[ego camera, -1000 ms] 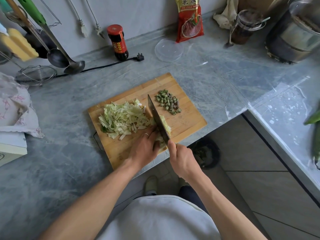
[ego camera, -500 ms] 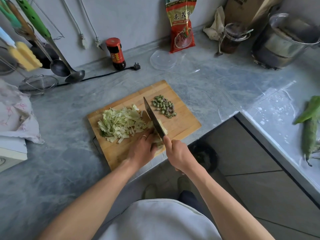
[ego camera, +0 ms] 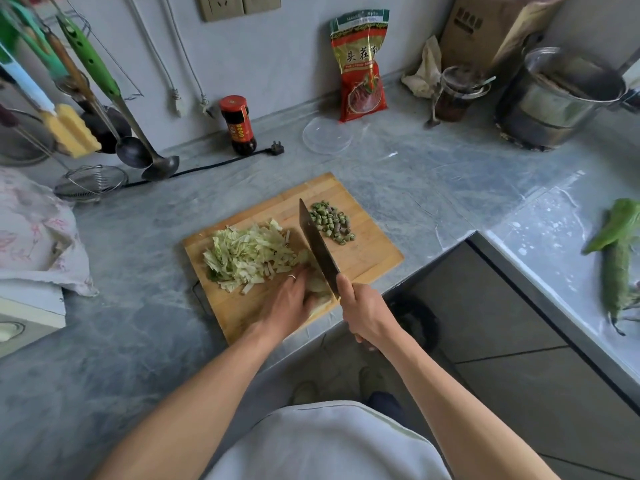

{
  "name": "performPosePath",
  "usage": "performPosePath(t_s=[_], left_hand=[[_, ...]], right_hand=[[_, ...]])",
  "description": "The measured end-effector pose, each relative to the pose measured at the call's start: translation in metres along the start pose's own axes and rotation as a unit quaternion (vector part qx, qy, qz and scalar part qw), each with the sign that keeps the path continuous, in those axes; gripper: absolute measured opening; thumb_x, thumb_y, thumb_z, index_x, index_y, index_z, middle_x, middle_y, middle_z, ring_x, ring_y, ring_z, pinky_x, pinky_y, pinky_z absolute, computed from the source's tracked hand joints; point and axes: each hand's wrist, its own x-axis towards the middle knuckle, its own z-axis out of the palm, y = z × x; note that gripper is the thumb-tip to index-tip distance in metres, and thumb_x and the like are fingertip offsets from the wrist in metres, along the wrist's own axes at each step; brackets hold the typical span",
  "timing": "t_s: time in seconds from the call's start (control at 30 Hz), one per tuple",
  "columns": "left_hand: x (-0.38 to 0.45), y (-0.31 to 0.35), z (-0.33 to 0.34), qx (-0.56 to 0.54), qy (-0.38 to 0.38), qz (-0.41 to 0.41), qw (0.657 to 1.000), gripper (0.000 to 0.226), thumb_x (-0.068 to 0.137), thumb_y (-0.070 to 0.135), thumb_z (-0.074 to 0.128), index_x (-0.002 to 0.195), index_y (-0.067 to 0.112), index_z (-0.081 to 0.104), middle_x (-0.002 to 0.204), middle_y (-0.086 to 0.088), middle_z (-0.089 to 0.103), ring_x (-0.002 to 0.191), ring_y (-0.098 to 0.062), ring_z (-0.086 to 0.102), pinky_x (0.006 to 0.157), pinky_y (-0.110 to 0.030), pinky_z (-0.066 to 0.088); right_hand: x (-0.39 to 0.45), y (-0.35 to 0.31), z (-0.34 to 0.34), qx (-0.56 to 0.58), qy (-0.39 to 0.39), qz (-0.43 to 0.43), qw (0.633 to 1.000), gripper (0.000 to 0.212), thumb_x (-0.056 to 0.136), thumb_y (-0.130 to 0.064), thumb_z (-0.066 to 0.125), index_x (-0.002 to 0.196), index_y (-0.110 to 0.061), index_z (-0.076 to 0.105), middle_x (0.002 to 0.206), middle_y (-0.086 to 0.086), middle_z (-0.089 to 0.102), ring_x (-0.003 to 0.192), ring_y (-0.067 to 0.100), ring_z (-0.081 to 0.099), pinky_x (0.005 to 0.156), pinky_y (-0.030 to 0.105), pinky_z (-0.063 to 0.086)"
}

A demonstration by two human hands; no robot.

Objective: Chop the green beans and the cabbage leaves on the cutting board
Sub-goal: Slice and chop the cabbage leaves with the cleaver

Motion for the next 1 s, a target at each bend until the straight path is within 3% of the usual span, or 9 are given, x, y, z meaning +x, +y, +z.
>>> performPosePath(t_s=[0.13, 0.23, 0.37, 0.53, 0.67, 0.77, 0.87, 1.0], left_hand=[[0.002, -0.004, 0.002, 0.050, 0.015, 0.015, 0.998, 0.056, 0.087, 0.024, 0.071, 0.134, -0.001, 0.056, 0.144, -0.022, 0.051, 0.129, -0.037, 0.053, 0.106, -0.042, 0.043], [0.006, -0.006, 0.001, 0.073, -0.015, 0.020, 0.997, 0.057, 0.094, 0.032, 0.059, 0.141, 0.001, 0.051, 0.150, -0.019, 0.044, 0.141, -0.035, 0.040, 0.118, -0.043, 0.024], [0.003, -0.009, 0.001, 0.017, -0.013, 0.007, 1.000, 0.061, 0.092, 0.042, 0.042, 0.134, 0.000, 0.058, 0.143, -0.023, 0.051, 0.133, -0.040, 0.047, 0.111, -0.050, 0.039], [0.002, -0.001, 0.000, -0.018, 0.027, -0.033, 0.999, 0.039, 0.096, 0.015, 0.054, 0.133, 0.001, 0.056, 0.136, -0.022, 0.055, 0.121, -0.039, 0.055, 0.100, -0.044, 0.047], [0.000, 0.000, 0.001, -0.032, 0.040, -0.034, 0.998, 0.045, 0.094, 0.013, 0.063, 0.135, 0.001, 0.051, 0.135, -0.018, 0.055, 0.122, -0.033, 0.055, 0.101, -0.041, 0.047], [0.002, -0.003, 0.000, -0.006, 0.040, -0.038, 0.998, 0.041, 0.094, 0.017, 0.063, 0.130, -0.002, 0.057, 0.131, -0.020, 0.059, 0.123, -0.033, 0.055, 0.105, -0.041, 0.046], [0.002, -0.004, 0.000, 0.032, 0.047, -0.021, 0.998, 0.037, 0.093, 0.017, 0.064, 0.122, -0.005, 0.062, 0.120, -0.020, 0.065, 0.115, -0.034, 0.060, 0.101, -0.043, 0.049], [0.005, -0.008, 0.004, 0.020, 0.068, -0.005, 0.997, 0.027, 0.094, 0.017, 0.059, 0.116, 0.002, 0.065, 0.117, -0.016, 0.067, 0.114, -0.031, 0.059, 0.099, -0.045, 0.049]], right_hand=[[-0.015, 0.006, 0.001, -0.017, 0.017, -0.021, 0.999, 0.068, 0.102, -0.059, 0.024, 0.091, -0.001, 0.058, 0.078, 0.019, 0.065, 0.047, 0.024, 0.060, 0.041, 0.029, 0.050], [-0.023, 0.010, 0.004, -0.017, 0.018, -0.027, 0.999, 0.066, 0.101, -0.060, 0.024, 0.088, -0.005, 0.059, 0.074, 0.014, 0.066, 0.052, 0.023, 0.063, 0.058, 0.039, 0.058], [-0.029, 0.010, 0.010, -0.003, 0.001, -0.012, 1.000, 0.065, 0.101, -0.061, 0.024, 0.088, -0.006, 0.057, 0.069, 0.010, 0.063, 0.042, 0.015, 0.058, 0.053, 0.032, 0.055], [-0.032, 0.008, 0.012, 0.017, 0.008, -0.015, 1.000, 0.065, 0.102, -0.060, 0.025, 0.088, -0.005, 0.057, 0.066, 0.010, 0.060, 0.037, 0.012, 0.054, 0.045, 0.030, 0.051], [-0.030, 0.007, 0.012, 0.021, 0.022, -0.023, 0.999, 0.066, 0.102, -0.059, 0.025, 0.084, -0.004, 0.056, 0.066, 0.010, 0.059, 0.041, 0.016, 0.056, 0.054, 0.038, 0.056], [-0.027, 0.008, 0.015, 0.022, 0.023, -0.026, 0.999, 0.066, 0.102, -0.059, 0.025, 0.085, -0.004, 0.056, 0.069, 0.013, 0.062, 0.043, 0.019, 0.059, 0.054, 0.040, 0.057], [-0.026, 0.009, 0.019, 0.017, 0.027, -0.025, 0.999, 0.066, 0.102, -0.059, 0.026, 0.085, -0.004, 0.058, 0.071, 0.014, 0.063, 0.055, 0.026, 0.064, 0.064, 0.045, 0.059], [-0.024, 0.009, 0.024, 0.007, 0.020, -0.021, 1.000, 0.065, 0.101, -0.060, 0.024, 0.085, -0.006, 0.058, 0.070, 0.011, 0.062, 0.061, 0.029, 0.065, 0.067, 0.045, 0.058]])
